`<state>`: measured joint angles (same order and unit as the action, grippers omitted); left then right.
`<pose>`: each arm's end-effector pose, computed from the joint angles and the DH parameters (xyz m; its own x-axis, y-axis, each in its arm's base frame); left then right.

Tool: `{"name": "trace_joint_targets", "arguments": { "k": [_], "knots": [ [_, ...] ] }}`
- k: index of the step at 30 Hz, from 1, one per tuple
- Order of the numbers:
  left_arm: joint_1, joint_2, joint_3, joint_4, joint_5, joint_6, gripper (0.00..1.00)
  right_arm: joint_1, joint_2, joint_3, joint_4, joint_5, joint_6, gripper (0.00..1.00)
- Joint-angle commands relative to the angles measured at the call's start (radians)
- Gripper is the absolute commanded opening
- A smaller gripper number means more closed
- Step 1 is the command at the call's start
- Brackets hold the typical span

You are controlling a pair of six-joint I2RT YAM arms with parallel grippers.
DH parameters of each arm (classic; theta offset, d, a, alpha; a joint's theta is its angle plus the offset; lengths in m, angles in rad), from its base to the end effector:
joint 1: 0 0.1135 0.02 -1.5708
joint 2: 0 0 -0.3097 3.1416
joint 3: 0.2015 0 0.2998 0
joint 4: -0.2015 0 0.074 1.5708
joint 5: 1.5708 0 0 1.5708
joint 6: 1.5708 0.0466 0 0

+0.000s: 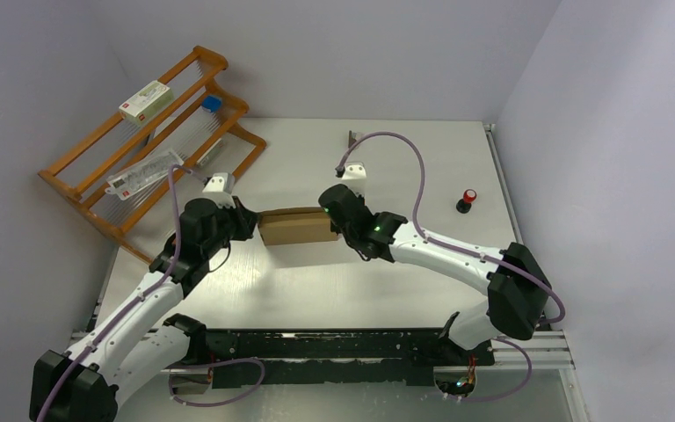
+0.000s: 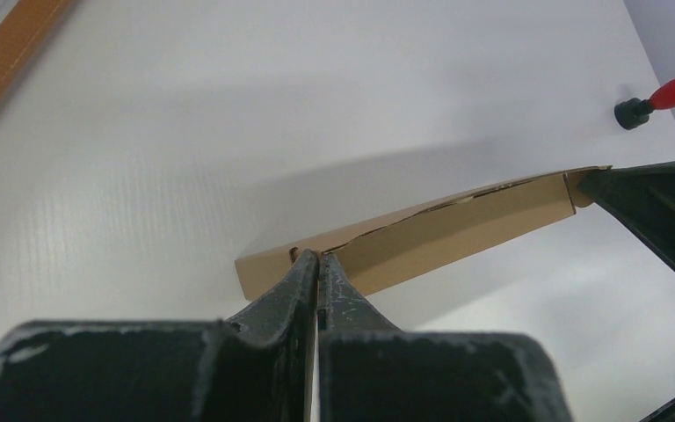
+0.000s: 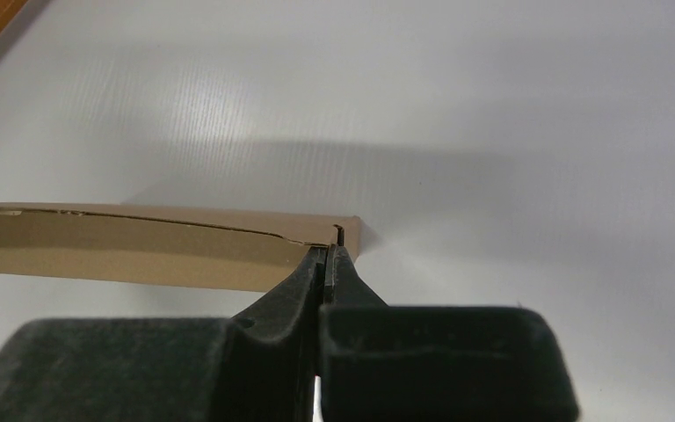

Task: Fold the paper box

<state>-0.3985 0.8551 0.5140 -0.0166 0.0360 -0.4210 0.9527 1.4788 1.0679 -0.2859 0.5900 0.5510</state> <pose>0.2082 -0.0895 0.2633 -0.4657 -0.2471 -0.8498 0.2504 0.8842 -0.3943 0.2363 0.2875 0.2872 -0.5419 -0.0115 -0.8403 -0.1716 0.9803 0.0973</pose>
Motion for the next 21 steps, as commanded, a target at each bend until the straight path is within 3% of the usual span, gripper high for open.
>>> {"name": "trace_joint_targets", "arguments": {
  "k": [1,21],
  "knots": [
    [-0.034,-0.013,-0.002,0.073,0.063,-0.035,0.05,0.033,-0.024,-0.024,0.11,-0.047,0.036,0.0],
    [-0.049,-0.008,-0.006,0.067,0.062,-0.036,0.05,0.055,-0.05,-0.123,0.18,-0.007,-0.011,0.0]
  ]
}}
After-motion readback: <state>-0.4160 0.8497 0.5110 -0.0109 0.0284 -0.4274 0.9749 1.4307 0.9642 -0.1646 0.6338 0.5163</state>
